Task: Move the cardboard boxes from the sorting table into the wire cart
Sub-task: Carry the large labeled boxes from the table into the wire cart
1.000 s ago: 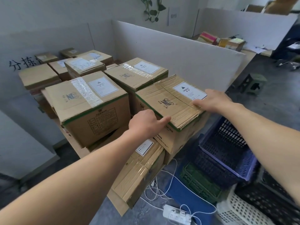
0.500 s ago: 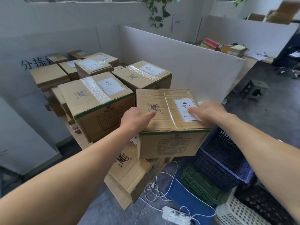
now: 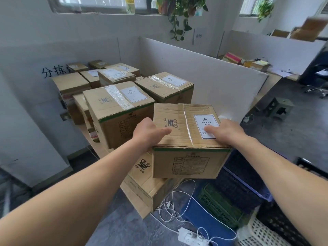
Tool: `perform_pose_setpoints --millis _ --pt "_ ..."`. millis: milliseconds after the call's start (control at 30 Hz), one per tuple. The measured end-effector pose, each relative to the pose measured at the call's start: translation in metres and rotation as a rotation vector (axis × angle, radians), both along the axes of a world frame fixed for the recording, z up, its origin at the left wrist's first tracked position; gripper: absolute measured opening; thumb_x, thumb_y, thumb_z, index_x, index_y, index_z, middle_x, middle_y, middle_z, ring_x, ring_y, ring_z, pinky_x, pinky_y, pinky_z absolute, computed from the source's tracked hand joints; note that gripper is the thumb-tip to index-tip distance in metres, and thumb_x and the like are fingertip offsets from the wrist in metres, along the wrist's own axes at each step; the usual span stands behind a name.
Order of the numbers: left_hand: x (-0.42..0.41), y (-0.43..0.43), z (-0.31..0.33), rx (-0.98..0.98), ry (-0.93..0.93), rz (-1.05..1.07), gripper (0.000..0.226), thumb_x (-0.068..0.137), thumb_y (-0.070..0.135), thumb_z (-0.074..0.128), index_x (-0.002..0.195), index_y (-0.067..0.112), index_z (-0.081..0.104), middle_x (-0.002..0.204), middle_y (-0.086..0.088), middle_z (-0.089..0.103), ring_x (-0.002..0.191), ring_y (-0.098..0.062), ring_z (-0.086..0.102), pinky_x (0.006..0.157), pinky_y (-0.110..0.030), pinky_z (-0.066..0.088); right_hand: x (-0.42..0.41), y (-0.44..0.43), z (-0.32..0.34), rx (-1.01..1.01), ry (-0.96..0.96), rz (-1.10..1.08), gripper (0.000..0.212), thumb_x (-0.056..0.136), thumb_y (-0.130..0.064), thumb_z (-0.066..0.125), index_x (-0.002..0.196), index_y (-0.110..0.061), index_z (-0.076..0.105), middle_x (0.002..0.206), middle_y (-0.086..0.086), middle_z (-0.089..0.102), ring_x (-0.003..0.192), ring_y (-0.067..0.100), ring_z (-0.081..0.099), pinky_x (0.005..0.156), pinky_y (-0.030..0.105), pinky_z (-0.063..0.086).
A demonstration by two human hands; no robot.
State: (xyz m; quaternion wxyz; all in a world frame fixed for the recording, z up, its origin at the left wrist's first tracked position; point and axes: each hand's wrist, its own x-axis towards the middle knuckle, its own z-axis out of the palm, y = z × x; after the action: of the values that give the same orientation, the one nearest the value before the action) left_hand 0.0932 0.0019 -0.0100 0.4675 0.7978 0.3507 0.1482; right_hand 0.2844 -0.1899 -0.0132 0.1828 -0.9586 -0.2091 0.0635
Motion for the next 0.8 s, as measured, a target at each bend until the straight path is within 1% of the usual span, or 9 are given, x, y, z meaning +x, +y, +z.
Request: perform_pose_setpoints --millis 100,200,267,333,400,500,633,733,800 --pt "-0.019 -0.005 0.003 0.006 -0.012 -0.009 0.026 0.078 0.039 0.084 0.075 0.029 0.060 0.074 0.018 0.063 0.071 -0.001 0.060 0.052 -0.019 0.039 -0.022 -0.008 0.009 0.060 -0.009 -0.028 0.051 0.085 -0.066 0.062 0.099 -0.017 0.061 0.083 -0.006 0.059 0.072 0.013 0.056 0.051 0.028 0.035" --pt "-0.044 -0.008 0.008 0.019 -0.039 0.014 0.026 0.077 0.041 0.085 0.078 0.027 0.062 0.080 0.013 0.068 0.072 -0.004 0.063 0.052 -0.021 0.041 -0.047 -0.014 0.019 0.110 -0.034 -0.028 0.041 0.084 -0.064 0.064 0.093 -0.024 0.058 0.080 -0.010 0.056 0.070 0.009 0.053 0.051 0.027 0.033" --pt "-0.069 -0.007 0.010 0.030 -0.062 0.040 0.029 0.077 0.043 0.085 0.076 0.027 0.060 0.073 0.015 0.065 0.066 -0.003 0.063 0.049 -0.021 0.041 -0.073 -0.015 0.027 0.125 -0.051 -0.015 0.038 0.084 -0.064 0.064 0.083 -0.027 0.054 0.079 -0.012 0.056 0.070 0.008 0.053 0.051 0.026 0.033" --pt "-0.094 -0.007 0.012 0.051 -0.075 0.049 0.029 0.077 0.044 0.084 0.072 0.030 0.059 0.065 0.021 0.063 0.059 -0.001 0.062 0.047 -0.019 0.040 -0.098 -0.013 0.036 0.134 -0.067 -0.004 0.041 0.084 -0.064 0.066 0.076 -0.028 0.048 0.079 -0.011 0.057 0.070 0.009 0.054 0.051 0.027 0.035" --pt "-0.118 -0.005 0.014 0.055 -0.076 0.052 0.027 0.078 0.044 0.083 0.073 0.031 0.060 0.070 0.021 0.063 0.065 0.000 0.062 0.052 -0.020 0.042 -0.124 -0.010 0.043 0.139 -0.097 0.020 0.043 0.084 -0.065 0.066 0.075 -0.028 0.047 0.079 -0.009 0.058 0.070 0.011 0.056 0.051 0.027 0.036" --pt "-0.156 0.000 0.018 0.055 -0.060 0.070 0.027 0.077 0.048 0.083 0.082 0.030 0.064 0.083 0.016 0.068 0.076 -0.003 0.064 0.057 -0.024 0.046 -0.160 -0.002 0.052 0.136 -0.144 0.075 0.043 0.084 -0.066 0.066 0.077 -0.028 0.047 0.080 -0.009 0.058 0.072 0.013 0.055 0.054 0.029 0.038" --pt "-0.210 0.012 0.022 0.061 -0.055 0.136 0.039 0.073 0.050 0.084 0.098 0.025 0.069 0.095 0.011 0.071 0.084 -0.008 0.065 0.062 -0.025 0.048 -0.203 0.018 0.056 0.147 -0.117 0.152 0.043 0.083 -0.067 0.066 0.091 -0.025 0.056 0.084 -0.008 0.061 0.076 0.014 0.058 0.058 0.032 0.043" --pt "-0.252 0.025 0.024 0.080 -0.029 0.207 0.044 0.069 0.053 0.086 0.095 0.026 0.064 0.096 0.009 0.069 0.086 -0.011 0.065 0.072 -0.031 0.054 -0.235 0.037 0.055 0.148 -0.096 0.193 0.044 0.082 -0.069 0.066 0.088 -0.027 0.055 0.085 -0.008 0.063 0.075 0.013 0.059 0.058 0.032 0.044" --pt "-0.279 0.035 0.024 0.091 -0.029 0.248 0.042 0.068 0.054 0.086 0.090 0.027 0.063 0.094 0.010 0.069 0.084 -0.010 0.064 0.069 -0.029 0.053 -0.256 0.052 0.054 0.148 -0.094 0.216 0.044 0.081 -0.071 0.065 0.084 -0.031 0.048 0.082 -0.011 0.060 0.072 0.011 0.057 0.055 0.031 0.041"
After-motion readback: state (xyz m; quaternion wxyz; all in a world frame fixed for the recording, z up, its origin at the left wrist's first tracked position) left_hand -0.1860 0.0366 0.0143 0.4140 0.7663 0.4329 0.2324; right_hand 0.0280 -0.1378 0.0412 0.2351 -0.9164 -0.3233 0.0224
